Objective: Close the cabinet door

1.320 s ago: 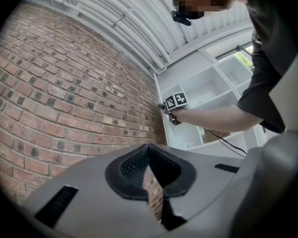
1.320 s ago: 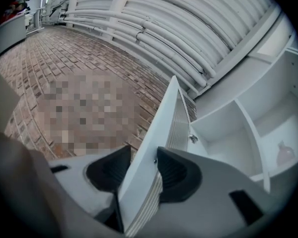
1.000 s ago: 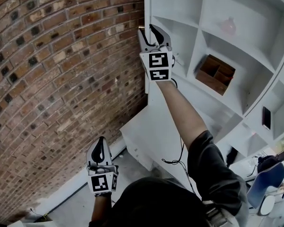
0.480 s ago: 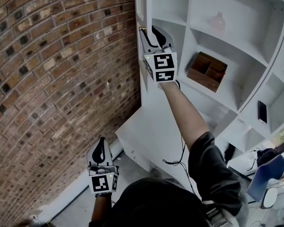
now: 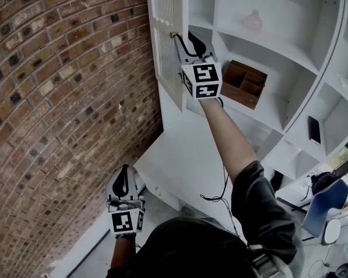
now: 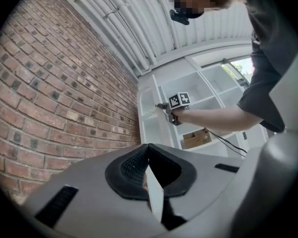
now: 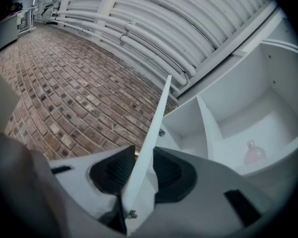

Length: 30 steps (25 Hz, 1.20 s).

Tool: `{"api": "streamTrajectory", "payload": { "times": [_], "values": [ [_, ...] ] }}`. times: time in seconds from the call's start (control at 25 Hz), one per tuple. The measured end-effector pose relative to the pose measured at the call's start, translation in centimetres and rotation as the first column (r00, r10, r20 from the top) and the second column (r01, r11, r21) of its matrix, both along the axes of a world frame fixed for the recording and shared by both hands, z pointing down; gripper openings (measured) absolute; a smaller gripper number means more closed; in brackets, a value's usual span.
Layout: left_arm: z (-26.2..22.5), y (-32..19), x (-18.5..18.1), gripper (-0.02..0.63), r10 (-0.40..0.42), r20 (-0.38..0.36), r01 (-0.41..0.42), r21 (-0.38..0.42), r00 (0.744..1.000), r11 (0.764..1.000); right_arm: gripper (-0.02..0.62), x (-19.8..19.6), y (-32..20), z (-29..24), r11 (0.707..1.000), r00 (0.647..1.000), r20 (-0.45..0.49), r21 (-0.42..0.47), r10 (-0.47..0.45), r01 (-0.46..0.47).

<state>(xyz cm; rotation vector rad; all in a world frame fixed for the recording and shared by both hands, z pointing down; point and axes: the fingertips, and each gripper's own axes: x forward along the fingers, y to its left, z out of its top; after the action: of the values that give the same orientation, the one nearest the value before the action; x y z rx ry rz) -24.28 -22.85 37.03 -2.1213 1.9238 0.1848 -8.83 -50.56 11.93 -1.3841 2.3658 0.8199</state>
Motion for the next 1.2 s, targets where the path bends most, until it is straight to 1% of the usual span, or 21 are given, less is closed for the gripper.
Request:
{"api": "streamTrajectory", "payload": {
  "times": [0.24, 0.48, 0.76, 0.92, 1.2],
  "values": [
    [-0.5, -1.5, 1.1, 0.003, 0.034, 0.001, -0.034, 0.012, 0.999, 0.999, 0.117, 1.8, -0.9, 0.1, 0.999, 0.999, -0.013, 0.0, 0.044, -0.044],
    [-0.7, -3.0, 1.9, 0.003, 0.061, -0.002, -0.061, 0.018, 0.998, 0.998, 0.12, 3.6, -2.1, 0.0, 0.994, 0.994, -0.019, 0.0, 0.107, -0.107],
    [-0.6, -4.4, 2.8, 0.003, 0.093, -0.006, -0.093, 0.017, 0.996, 0.996, 0.12, 5.0, -3.0, 0.1, 0.989, 0.989, -0.016, -0.003, 0.148, -0.148],
    [-0.5, -5.1, 3.1, 0.003, 0.106, -0.012, -0.106, 0.01, 0.994, 0.994, 0.12, 5.9, -3.7, 0.1, 0.983, 0.983, -0.009, -0.008, 0.182, -0.182],
    [0.0, -6.3, 3.5, 0.003, 0.119, -0.015, -0.119, 0.001, 0.993, 0.993, 0.123, 7.0, -4.6, 0.1, 0.968, 0.967, -0.017, 0.008, 0.252, -0.252]
  ]
}}
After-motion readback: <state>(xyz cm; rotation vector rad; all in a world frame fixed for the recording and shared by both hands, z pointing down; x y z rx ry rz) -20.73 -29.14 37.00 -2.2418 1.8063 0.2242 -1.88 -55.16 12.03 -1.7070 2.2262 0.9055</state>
